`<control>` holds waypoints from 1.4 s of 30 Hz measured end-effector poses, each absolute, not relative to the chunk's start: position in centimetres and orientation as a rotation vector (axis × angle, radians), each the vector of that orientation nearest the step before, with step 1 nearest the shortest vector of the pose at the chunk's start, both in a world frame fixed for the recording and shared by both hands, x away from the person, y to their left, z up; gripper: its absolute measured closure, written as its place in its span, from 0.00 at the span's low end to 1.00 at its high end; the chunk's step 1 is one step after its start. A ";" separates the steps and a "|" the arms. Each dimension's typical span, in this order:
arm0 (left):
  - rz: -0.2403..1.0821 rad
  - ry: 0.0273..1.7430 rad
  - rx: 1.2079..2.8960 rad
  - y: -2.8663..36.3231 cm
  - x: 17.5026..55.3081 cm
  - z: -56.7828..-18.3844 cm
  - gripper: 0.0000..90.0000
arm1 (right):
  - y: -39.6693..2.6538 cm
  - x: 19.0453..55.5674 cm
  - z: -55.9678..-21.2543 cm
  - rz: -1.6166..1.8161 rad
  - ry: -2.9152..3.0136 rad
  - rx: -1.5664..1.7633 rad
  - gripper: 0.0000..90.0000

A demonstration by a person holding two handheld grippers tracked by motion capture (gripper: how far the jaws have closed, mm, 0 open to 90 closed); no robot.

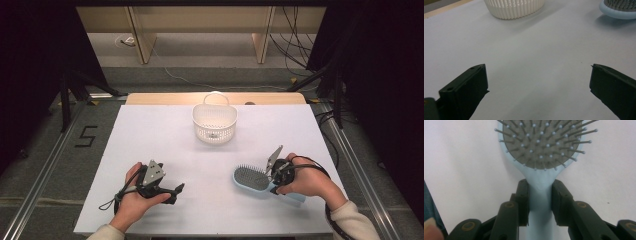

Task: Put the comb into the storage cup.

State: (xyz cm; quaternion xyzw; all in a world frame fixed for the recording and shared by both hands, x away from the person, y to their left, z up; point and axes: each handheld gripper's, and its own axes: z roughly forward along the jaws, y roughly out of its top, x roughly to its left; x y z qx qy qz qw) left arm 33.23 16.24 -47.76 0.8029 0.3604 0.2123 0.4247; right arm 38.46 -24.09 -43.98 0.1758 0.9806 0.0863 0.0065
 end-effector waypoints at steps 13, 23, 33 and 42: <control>0.536 0.905 2.008 16.2 33.2 -47.8 0.02 | -24.1 38.3 -43.4 0.372 3.027 0.553 0.78; 0.539 0.905 2.007 16.2 33.2 -47.8 0.02 | -24.0 38.1 -42.9 0.396 3.003 0.541 0.78; 0.541 0.909 2.004 16.2 33.2 -47.8 0.02 | -24.1 38.0 -42.3 0.452 2.969 0.550 0.78; 0.540 0.913 2.003 16.2 33.3 -47.8 0.02 | -24.4 38.2 -42.0 0.545 2.919 0.552 0.78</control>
